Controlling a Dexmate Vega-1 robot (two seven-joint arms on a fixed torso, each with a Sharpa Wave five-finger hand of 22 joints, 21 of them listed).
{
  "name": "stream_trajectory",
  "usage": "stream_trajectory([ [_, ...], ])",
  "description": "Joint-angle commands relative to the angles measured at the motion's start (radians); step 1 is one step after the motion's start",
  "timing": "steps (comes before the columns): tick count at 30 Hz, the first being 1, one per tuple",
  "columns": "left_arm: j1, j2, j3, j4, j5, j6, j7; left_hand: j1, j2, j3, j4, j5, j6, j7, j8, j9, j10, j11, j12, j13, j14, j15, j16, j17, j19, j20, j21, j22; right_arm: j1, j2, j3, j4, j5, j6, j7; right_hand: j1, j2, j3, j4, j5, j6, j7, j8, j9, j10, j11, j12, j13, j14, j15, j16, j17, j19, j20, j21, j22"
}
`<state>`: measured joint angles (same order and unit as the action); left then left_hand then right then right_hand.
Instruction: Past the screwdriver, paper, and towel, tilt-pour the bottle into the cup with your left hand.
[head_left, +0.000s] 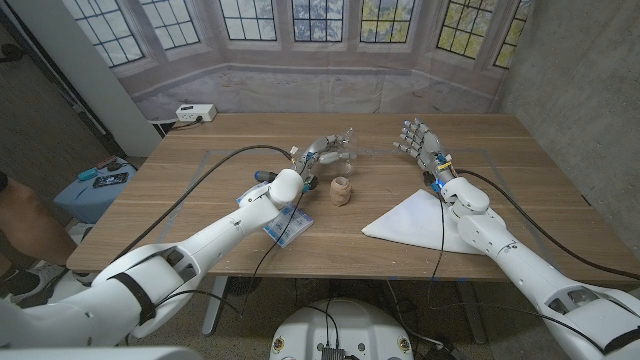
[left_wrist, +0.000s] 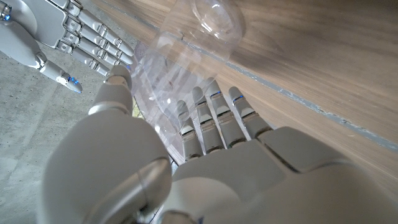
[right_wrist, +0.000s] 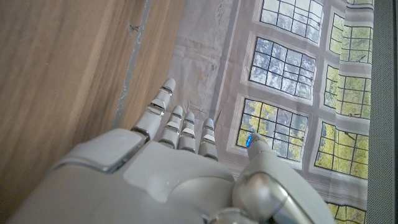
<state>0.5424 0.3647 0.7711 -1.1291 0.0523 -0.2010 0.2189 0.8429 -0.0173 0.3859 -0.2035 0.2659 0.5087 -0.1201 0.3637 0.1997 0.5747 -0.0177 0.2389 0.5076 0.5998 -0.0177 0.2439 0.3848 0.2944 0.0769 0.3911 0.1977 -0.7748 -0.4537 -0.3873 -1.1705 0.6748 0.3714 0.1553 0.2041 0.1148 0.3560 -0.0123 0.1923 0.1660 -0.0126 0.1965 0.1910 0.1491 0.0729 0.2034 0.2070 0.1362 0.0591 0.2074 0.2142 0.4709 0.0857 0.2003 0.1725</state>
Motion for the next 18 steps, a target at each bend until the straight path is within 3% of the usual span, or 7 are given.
stream_trajectory([
  [1, 0.012, 0.011, -0.005, -0.017, 0.002, 0.002, 0.004, -0.044, 0.04, 0.034, 0.042, -0.006, 0.017, -0.019, -0.01, 0.0, -0.003, 0.005, -0.004, 0.001, -0.006, -0.001, 0.0, 0.002, -0.006, 0.001, -0.005, 0.006, 0.004, 0.0, -0.005, -0.001, -0.004, -0.009, 0.006, -0.004, 0.001, 0.007, -0.002, -0.002, 0.006, 0.0, 0.0, 0.001, 0.003, 0.004, 0.001, 0.002, 0.008, 0.001, 0.004, 0.002, 0.0, 0.004, -0.002, 0.003],
  [12, 0.015, 0.02, -0.005, -0.026, 0.007, 0.003, -0.003, -0.037, 0.009, 0.016, 0.038, -0.031, -0.013, -0.011, -0.036, -0.002, -0.025, 0.008, -0.01, 0.002, -0.03, 0.007, -0.004, 0.002, -0.019, 0.006, -0.01, 0.007, 0.003, 0.002, -0.008, 0.002, -0.006, -0.009, 0.004, -0.004, 0.001, 0.009, -0.004, -0.002, 0.009, -0.009, 0.001, 0.001, 0.004, 0.004, 0.001, 0.002, 0.009, 0.002, 0.004, 0.002, 0.001, 0.005, -0.002, 0.003],
  [18, 0.012, 0.021, -0.003, -0.019, 0.01, -0.005, -0.008, -0.033, 0.004, 0.01, 0.041, -0.044, -0.03, 0.01, -0.051, -0.002, -0.047, 0.016, -0.016, 0.003, -0.056, 0.012, -0.01, 0.004, -0.034, 0.009, -0.016, 0.007, 0.003, 0.005, -0.008, 0.006, -0.005, -0.007, 0.005, -0.004, 0.0, 0.01, -0.005, -0.002, 0.009, -0.011, 0.001, 0.001, 0.003, 0.004, 0.001, 0.002, 0.009, 0.002, 0.004, 0.002, 0.001, 0.006, -0.002, 0.003],
])
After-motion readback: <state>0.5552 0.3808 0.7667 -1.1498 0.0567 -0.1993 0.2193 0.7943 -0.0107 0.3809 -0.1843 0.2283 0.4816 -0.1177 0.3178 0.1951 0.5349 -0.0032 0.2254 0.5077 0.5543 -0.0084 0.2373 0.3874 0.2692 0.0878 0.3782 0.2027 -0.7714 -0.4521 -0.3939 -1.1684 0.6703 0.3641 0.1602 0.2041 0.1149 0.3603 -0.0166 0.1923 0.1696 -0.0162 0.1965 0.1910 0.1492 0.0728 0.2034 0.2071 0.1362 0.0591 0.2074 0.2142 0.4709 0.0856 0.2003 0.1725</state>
